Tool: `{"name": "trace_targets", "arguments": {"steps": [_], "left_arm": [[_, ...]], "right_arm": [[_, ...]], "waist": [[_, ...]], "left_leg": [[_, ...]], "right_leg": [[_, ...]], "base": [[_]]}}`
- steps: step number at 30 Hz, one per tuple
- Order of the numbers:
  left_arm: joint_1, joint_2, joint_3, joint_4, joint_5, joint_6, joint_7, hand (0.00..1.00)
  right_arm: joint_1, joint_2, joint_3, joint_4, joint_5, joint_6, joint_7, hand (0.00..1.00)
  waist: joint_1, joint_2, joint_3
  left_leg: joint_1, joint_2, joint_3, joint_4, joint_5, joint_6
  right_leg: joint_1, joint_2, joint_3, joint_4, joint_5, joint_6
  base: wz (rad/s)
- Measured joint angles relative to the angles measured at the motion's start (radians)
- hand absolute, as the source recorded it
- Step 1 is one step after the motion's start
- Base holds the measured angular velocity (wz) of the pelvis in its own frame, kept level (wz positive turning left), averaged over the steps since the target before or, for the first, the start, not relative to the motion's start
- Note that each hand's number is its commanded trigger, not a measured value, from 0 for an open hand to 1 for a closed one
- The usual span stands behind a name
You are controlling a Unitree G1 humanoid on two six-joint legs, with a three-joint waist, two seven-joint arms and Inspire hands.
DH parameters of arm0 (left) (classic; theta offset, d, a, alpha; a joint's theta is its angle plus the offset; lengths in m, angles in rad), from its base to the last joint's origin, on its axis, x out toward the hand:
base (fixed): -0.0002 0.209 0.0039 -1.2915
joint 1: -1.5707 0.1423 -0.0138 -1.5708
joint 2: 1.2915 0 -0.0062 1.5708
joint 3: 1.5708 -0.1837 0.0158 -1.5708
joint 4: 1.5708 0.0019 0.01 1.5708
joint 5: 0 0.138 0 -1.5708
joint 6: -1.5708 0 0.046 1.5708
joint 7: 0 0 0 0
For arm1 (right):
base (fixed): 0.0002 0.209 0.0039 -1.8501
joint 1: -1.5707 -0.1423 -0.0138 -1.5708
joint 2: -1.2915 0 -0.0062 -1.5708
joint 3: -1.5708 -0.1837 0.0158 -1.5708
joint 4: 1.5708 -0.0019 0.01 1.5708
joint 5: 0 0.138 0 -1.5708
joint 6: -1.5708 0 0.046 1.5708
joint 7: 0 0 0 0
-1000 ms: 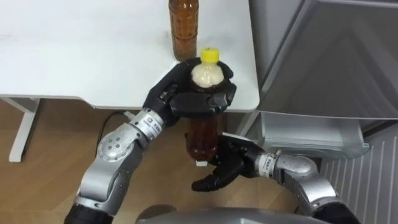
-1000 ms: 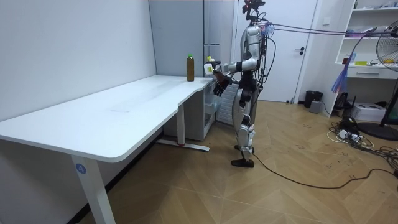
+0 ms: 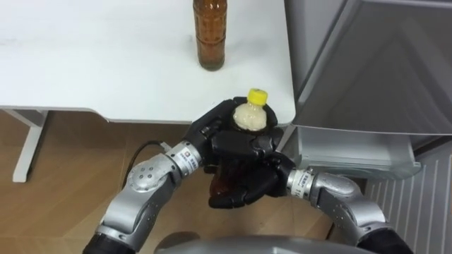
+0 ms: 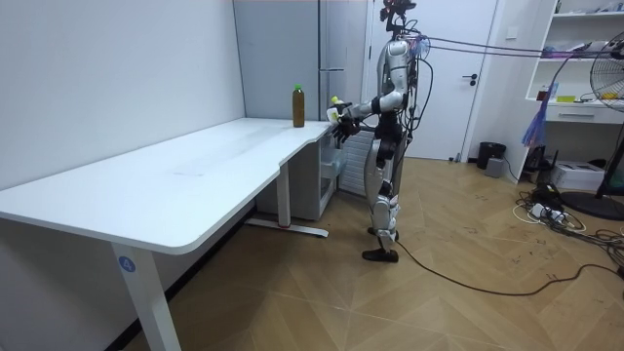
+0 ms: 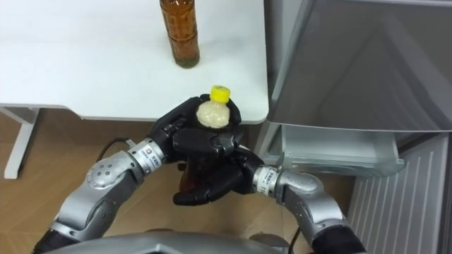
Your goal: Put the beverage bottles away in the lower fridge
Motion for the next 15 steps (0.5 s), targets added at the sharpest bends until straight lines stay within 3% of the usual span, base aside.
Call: {"name": "trace_targets", "arguments": {"steps": [1, 3, 4, 15], "left_arm": [[0.0, 0.0, -0.001, 0.0, 0.0, 0.0, 0.0, 1.0], [0.0, 0.0, -0.001, 0.0, 0.0, 0.0, 0.0, 1.0], [0.0, 0.0, -0.001, 0.0, 0.0, 0.0, 0.0, 1.0], [-0.002, 0.0, 0.002, 0.0, 0.0, 0.0, -0.012, 1.0]], "right_arm": [[0.0, -0.001, 0.001, 0.0, 0.0, 0.0, 0.0, 0.0], [0.0, -0.002, 0.001, 0.0, 0.003, 0.0, 0.0, 0.77], [0.0, -0.002, 0.001, 0.0, 0.004, 0.0, 0.0, 1.0], [0.0, -0.002, 0.001, -0.001, 0.008, 0.0, 0.003, 1.0]], "waist": [[0.0, 0.0, 0.0], [0.0, 0.001, 0.0002], [0.0, 0.001, 0.0003], [-0.001, 0.017, 0.0003]], "left_leg": [[0.0, 0.0, 0.0, 0.0, 0.0, 0.0], [0.0, 0.0, 0.0, 0.001, 0.0, 0.0], [0.0, 0.0, 0.0, 0.0, 0.0, 0.0], [0.0, -0.001, -0.002, -0.001, 0.0, 0.0]], "right_leg": [[0.0, 0.0, 0.0, 0.0, 0.0, 0.0], [-0.001, 0.001, 0.0, 0.0, 0.0, 0.0], [-0.002, 0.001, -0.001, 0.0, 0.0, 0.0], [-0.006, 0.0, -0.003, -0.001, 0.0, 0.0]], "base": [[0.0], [0.0], [0.0], [0.0]]}}
